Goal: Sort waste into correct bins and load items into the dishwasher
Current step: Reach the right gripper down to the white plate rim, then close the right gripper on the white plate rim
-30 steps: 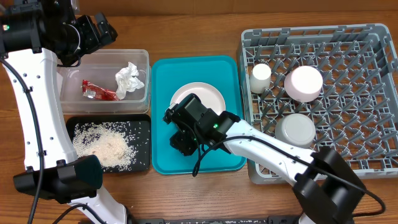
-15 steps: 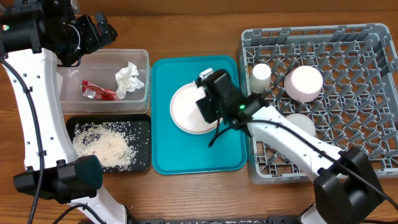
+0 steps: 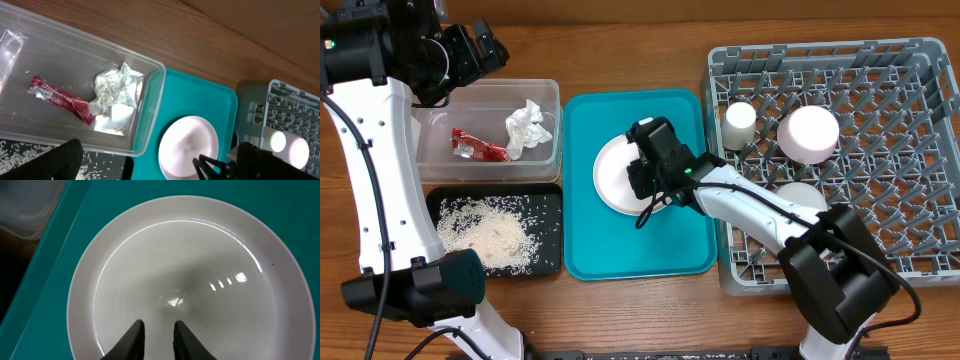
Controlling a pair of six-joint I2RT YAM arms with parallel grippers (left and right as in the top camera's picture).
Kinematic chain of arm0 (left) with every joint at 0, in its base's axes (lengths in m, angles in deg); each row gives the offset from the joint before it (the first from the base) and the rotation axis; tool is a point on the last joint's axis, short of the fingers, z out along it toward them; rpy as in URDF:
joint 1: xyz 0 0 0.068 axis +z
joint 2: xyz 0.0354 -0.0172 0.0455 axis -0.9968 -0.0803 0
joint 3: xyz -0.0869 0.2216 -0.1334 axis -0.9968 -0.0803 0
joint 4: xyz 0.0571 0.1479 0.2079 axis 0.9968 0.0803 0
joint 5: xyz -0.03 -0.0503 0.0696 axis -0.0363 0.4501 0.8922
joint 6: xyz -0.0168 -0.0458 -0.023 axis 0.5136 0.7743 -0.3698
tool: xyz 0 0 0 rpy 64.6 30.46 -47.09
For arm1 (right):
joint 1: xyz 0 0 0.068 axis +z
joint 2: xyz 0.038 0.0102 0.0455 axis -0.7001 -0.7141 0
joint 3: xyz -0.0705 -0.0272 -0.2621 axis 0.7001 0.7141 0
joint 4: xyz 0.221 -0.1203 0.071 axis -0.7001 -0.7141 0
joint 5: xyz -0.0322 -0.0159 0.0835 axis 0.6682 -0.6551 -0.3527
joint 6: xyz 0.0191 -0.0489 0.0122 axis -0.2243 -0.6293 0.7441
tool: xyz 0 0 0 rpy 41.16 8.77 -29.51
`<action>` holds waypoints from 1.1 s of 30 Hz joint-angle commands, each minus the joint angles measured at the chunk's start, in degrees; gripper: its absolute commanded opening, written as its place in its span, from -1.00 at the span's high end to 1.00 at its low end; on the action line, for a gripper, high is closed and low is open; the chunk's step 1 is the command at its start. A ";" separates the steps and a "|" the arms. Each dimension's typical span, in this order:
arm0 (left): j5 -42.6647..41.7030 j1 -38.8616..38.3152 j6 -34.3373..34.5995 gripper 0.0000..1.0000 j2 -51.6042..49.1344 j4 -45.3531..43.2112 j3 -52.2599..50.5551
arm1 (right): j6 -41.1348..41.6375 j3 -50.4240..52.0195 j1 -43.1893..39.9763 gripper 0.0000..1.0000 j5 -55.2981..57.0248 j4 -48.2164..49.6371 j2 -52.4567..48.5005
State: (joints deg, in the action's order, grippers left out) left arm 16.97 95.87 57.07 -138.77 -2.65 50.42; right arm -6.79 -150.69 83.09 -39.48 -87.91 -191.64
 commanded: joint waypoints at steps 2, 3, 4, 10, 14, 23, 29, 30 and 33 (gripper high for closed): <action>-0.61 -0.37 0.37 -1.00 0.11 -0.02 0.79 | 0.83 -1.22 0.22 0.67 -7.85 0.22 -1.75; -0.61 -0.37 0.37 -1.00 0.11 -0.04 0.79 | 0.83 -1.22 0.28 0.70 -9.33 -0.17 -2.01; -0.61 -0.37 0.37 -1.00 0.11 -0.04 0.79 | 0.83 -1.22 0.35 0.76 -10.64 -0.57 -2.16; -0.61 -0.37 0.39 -1.00 0.11 -0.02 0.79 | 0.85 -1.09 0.94 0.92 -14.69 -2.32 -2.21; -0.61 -0.37 0.39 -1.00 0.11 -0.02 0.79 | 0.85 -0.46 1.14 0.92 -14.67 -2.56 -2.21; -0.61 -0.37 0.37 -1.00 0.11 -0.02 0.79 | 0.83 0.39 3.19 0.92 -14.62 -3.37 -2.25; -0.61 -0.37 0.39 -1.00 0.11 -0.02 0.79 | 0.83 0.39 5.40 0.92 -6.49 -2.51 -2.34; -0.61 -0.39 0.37 -1.00 0.11 -0.02 0.79 | 0.83 0.39 5.57 0.92 -4.42 -2.21 -2.34; -0.61 -0.37 0.37 -1.00 0.11 -0.04 0.79 | 0.83 0.39 5.64 0.92 0.33 -1.07 -2.34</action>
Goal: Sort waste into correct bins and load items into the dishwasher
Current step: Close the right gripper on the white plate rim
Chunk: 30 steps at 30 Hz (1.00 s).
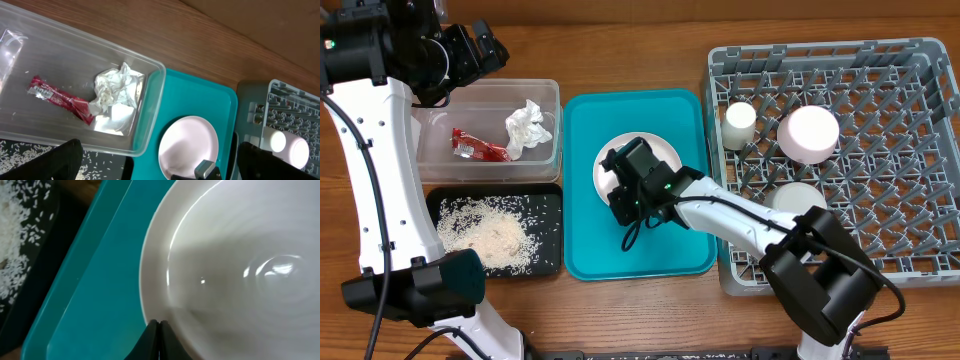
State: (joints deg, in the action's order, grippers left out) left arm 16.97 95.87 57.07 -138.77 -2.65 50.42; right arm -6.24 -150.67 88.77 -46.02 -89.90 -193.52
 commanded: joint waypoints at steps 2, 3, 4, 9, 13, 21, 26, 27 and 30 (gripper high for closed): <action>-0.61 -0.37 0.37 -1.00 0.11 -0.02 0.79 | 0.28 0.37 -0.04 0.92 7.78 1.84 -0.50; -0.61 -0.37 0.39 -1.00 0.11 -0.02 0.79 | 0.33 0.37 -0.04 0.92 7.78 2.16 -0.50; -0.61 -0.37 0.37 -1.00 0.11 -0.02 0.79 | 0.33 0.37 -0.04 0.92 7.78 2.51 -0.50; -0.61 -0.37 0.37 -1.00 0.11 -0.04 0.79 | 1.40 0.37 -0.04 0.92 7.76 4.02 -0.92; -0.61 -0.37 0.37 -1.00 0.11 -0.02 0.79 | 1.40 0.37 -0.02 0.92 6.91 4.24 -2.89; -0.61 -0.37 0.37 -1.00 0.11 -0.02 0.79 | 1.36 0.31 -0.02 0.92 -4.31 3.13 -4.79; -0.61 -0.37 0.37 -1.00 0.11 -0.04 0.79 | 1.33 0.24 -0.02 0.92 -19.37 3.15 -4.76; -0.61 -0.37 0.37 -1.00 0.11 -0.02 0.79 | 1.33 0.24 -0.02 0.92 -22.01 3.04 -4.76; -0.61 -0.37 0.37 -1.00 0.11 -0.04 0.79 | 1.33 0.24 0.00 0.92 -25.90 2.19 -4.76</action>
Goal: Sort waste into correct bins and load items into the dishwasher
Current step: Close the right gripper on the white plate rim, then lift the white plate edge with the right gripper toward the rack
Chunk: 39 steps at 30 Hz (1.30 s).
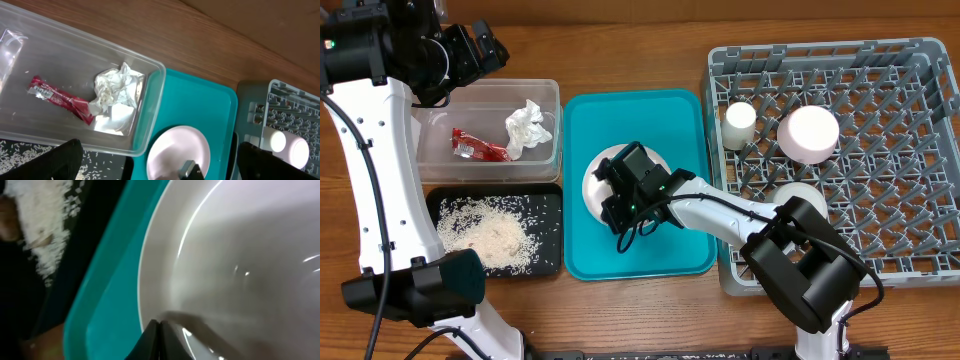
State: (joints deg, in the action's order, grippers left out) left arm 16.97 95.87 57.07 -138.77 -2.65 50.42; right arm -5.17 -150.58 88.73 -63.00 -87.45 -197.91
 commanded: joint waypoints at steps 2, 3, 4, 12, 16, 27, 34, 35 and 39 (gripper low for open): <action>-0.61 -0.37 0.39 -1.00 0.11 -0.02 0.79 | 0.20 0.15 0.07 0.92 -8.96 -0.68 -0.37; -0.61 -0.37 0.37 -1.00 0.11 -0.02 0.79 | 0.02 0.11 0.04 0.92 -8.94 -0.63 -0.37; -0.61 -0.37 0.39 -1.00 0.11 -0.02 0.79 | -0.02 -0.07 0.02 0.91 -8.92 -0.63 -0.28; -0.61 -0.37 0.39 -1.00 0.11 -0.02 0.79 | -0.42 -7.19 -4.26 0.92 9.81 -6.43 7.17; -0.61 -0.37 0.37 -1.00 0.11 -0.04 0.79 | -0.39 -9.62 -4.96 0.47 26.86 -7.56 9.46; -0.61 -0.37 0.37 -1.00 0.11 -0.04 0.79 | -0.35 -6.05 -5.07 0.15 41.99 -10.88 7.26; -0.61 -0.37 0.37 -1.00 0.11 -0.02 0.79 | -0.28 -4.52 -5.49 0.15 42.01 -11.04 7.08; -0.61 -0.39 0.37 -1.00 0.11 -0.02 0.79 | -0.26 -4.22 -5.49 0.15 41.62 -11.08 7.08; -0.61 -0.39 0.37 -1.00 0.11 -0.04 0.79 | -0.13 -2.12 -5.49 0.16 40.61 -11.08 6.99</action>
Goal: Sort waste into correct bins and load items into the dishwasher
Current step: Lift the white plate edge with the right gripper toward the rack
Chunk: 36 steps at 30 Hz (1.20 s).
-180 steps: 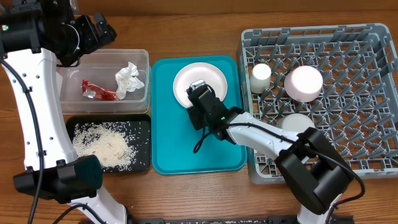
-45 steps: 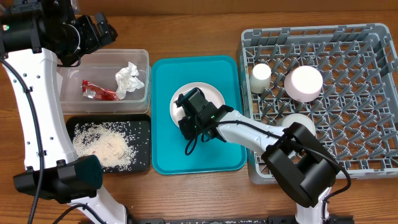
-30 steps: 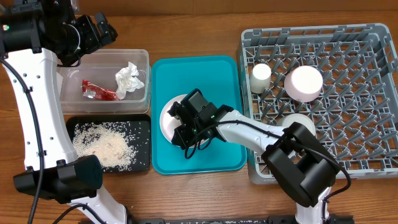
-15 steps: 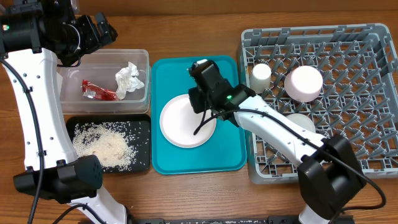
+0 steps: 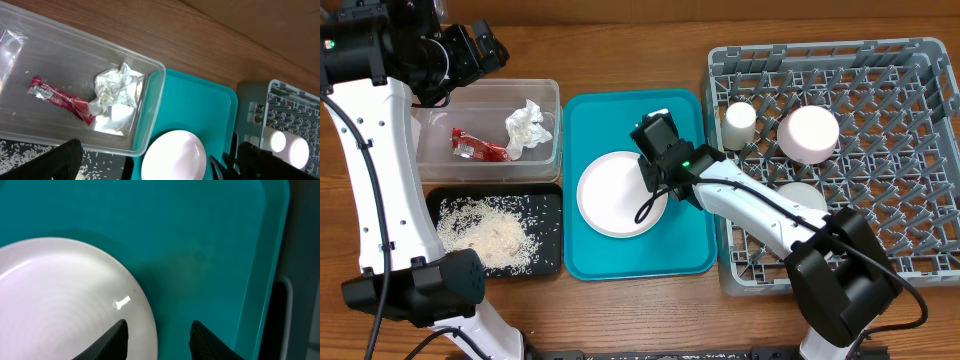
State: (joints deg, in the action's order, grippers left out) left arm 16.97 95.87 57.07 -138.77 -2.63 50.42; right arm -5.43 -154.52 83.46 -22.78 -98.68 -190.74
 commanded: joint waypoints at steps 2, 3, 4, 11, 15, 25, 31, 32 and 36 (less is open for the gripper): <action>-0.61 -0.39 0.37 -1.00 0.11 -0.04 0.79 | 0.37 2.86 -0.22 0.16 0.39 0.55 -0.28; -0.61 -0.39 0.37 -1.00 0.11 -0.04 0.79 | 0.39 3.41 -0.22 0.16 0.37 1.11 -0.35; -0.61 -0.37 0.39 -1.00 0.11 -0.04 0.79 | 0.37 3.87 -0.22 0.16 0.37 1.73 -0.39; -0.61 -0.39 0.37 -1.00 0.11 -0.04 0.79 | 0.35 5.25 -0.22 0.32 -2.73 3.72 -1.29; -0.61 -0.39 0.37 -1.00 0.11 -0.04 0.79 | 0.39 5.27 -0.22 0.38 -5.66 3.10 -2.54; -0.61 -0.39 0.39 -1.00 0.11 -0.07 0.79 | 0.57 5.27 -0.22 0.64 -5.99 2.56 -3.65; -0.61 -0.39 0.39 -1.00 0.11 -0.04 0.79 | 0.61 5.27 -0.22 0.76 -9.60 1.51 -3.65; -0.61 -0.39 0.37 -1.00 0.11 -0.04 0.79 | 0.61 5.27 -0.22 0.77 -9.64 1.36 -3.65; -0.61 -0.39 0.37 -1.00 0.11 -0.04 0.79 | 0.59 5.27 -0.22 0.92 -9.60 1.33 -3.65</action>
State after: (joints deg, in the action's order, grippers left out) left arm 16.97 95.87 57.07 -138.77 -2.65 50.42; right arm -4.80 -149.55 83.28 -31.42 -96.80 -194.17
